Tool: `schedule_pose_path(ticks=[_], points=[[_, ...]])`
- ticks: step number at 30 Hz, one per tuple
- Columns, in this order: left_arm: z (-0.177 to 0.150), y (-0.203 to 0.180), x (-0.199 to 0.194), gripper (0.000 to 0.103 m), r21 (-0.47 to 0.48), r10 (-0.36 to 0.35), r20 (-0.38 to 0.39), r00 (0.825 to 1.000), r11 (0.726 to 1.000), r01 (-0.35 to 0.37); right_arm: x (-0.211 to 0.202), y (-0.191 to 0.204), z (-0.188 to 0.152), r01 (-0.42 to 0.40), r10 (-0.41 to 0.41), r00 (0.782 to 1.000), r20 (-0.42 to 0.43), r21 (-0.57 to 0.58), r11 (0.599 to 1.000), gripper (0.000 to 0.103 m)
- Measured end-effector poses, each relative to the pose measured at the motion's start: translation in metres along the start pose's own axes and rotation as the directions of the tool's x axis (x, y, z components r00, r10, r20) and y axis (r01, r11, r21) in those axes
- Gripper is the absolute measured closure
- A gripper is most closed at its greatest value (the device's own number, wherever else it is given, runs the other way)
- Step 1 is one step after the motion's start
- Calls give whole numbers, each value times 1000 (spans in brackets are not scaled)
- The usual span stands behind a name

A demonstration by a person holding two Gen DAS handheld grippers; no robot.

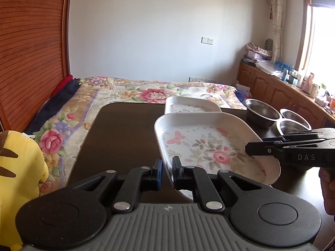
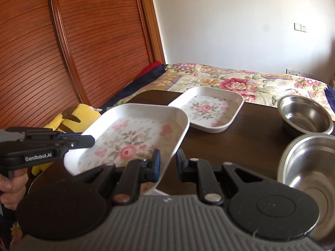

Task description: Organize plates and bowls

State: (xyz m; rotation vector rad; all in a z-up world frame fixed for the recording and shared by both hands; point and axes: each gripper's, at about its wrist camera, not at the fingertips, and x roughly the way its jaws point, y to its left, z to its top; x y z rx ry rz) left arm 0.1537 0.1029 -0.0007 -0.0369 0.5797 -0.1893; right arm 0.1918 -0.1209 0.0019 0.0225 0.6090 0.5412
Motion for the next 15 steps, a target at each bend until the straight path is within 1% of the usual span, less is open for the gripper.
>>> schedule_pose_path(ticks=[15], points=[[-28,-24,-22,93,3,-24,-24,999,1000,24,-31,1,-33,19,-19,1000,14,-1,1000,85]])
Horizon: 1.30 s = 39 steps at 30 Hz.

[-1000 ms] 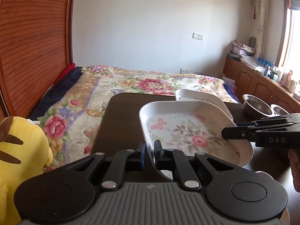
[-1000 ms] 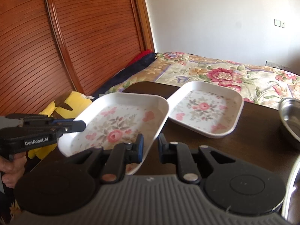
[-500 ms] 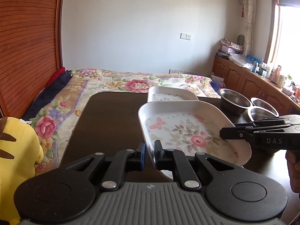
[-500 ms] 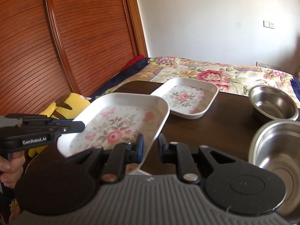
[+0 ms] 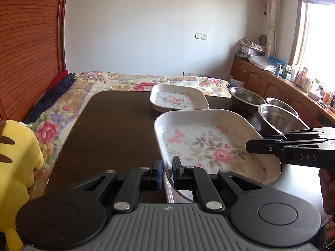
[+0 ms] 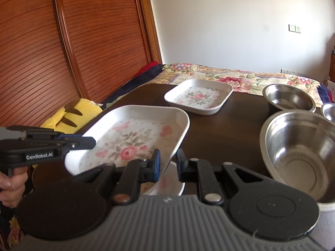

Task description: Organize plates and bowls

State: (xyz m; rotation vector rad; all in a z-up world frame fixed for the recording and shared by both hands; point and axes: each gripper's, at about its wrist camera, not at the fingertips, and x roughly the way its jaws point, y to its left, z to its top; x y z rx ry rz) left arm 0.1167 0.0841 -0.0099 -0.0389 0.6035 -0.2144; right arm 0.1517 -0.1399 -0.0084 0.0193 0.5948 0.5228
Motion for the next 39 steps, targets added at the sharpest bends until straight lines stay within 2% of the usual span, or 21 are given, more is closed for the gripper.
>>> schedule_pose_path(ticks=[18,39], points=[[-26,-13,-13,93,4,-12,-33,999,1000,12,-21,5,-29,-11,11,1000,-10,-1,1000,85],[-31,-17,-7,92,23,7,-51,999,1000,-6,-21,11,-35,-7,6,999,-33,-30,1000,84]])
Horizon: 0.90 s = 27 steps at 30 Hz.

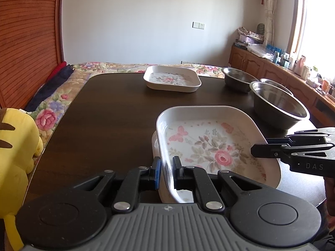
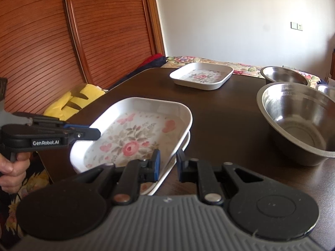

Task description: Organize plates and bowls

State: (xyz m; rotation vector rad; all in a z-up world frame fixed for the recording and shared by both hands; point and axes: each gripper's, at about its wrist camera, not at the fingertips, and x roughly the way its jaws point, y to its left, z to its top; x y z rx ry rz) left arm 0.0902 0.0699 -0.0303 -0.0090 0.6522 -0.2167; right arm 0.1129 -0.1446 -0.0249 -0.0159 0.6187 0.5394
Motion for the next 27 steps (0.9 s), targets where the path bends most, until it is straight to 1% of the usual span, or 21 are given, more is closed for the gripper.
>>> schedule_pose_path(ticks=[3,10,20,27], points=[[0,0,1,90,-1,8,-1,1000,1000,-8,1,2,0,-4,3,1000,-10,-16,1000,84],[0,0,0,89,-3,7,3,1000,1000,-7,2,4,2,1,-1,1000,-9,-34,999,82],[6,2,-2,89,4,14,20,1000,1000,-14,-7,-2,8,6,-5,999,33,-42,999,82],[18,7,-1,89,12,32,40,999,999,-33,-9,-9,26,24,-20,997,69,-57,998,82]])
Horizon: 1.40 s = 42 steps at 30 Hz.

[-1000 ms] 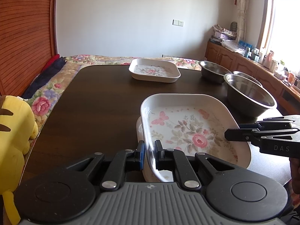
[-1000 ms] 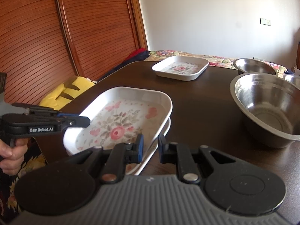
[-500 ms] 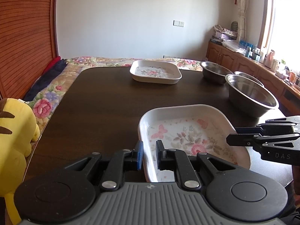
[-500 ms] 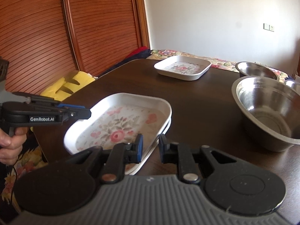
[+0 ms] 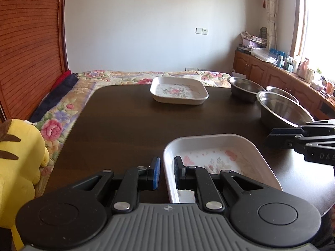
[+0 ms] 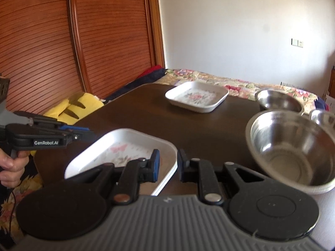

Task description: Organize plates and bowls

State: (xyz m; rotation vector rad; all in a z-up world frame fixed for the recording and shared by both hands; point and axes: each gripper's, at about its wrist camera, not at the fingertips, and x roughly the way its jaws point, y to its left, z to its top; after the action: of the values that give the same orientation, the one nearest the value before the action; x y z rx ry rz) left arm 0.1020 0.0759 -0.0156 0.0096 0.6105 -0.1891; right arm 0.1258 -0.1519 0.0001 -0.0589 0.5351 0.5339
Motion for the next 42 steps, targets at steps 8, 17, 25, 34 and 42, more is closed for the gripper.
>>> schedule_pose_path(ticks=[8,17,25,34,42], points=[[17,6,14,89,10,13,7,1000,1000,-13,9,-15,23,13,-13,999,35,-5,1000,82],[46,12,35,89,31,19,20,1000,999,-20,27,-31,48,36,-35,999,23,-36,999,82],[72,21,66,89,72,26,18,1000,997,-27,53,-41,66,47,-50,998,-22,-112,993,82],[95,27,99,89,97,16,11,1000,995,-17,84,-51,89,33,-47,995,-85,-157,987,82],[115,32,132,86,110,-8,-7,1000,994,9,124,-67,110,31,-60,985,-162,-176,984,80]])
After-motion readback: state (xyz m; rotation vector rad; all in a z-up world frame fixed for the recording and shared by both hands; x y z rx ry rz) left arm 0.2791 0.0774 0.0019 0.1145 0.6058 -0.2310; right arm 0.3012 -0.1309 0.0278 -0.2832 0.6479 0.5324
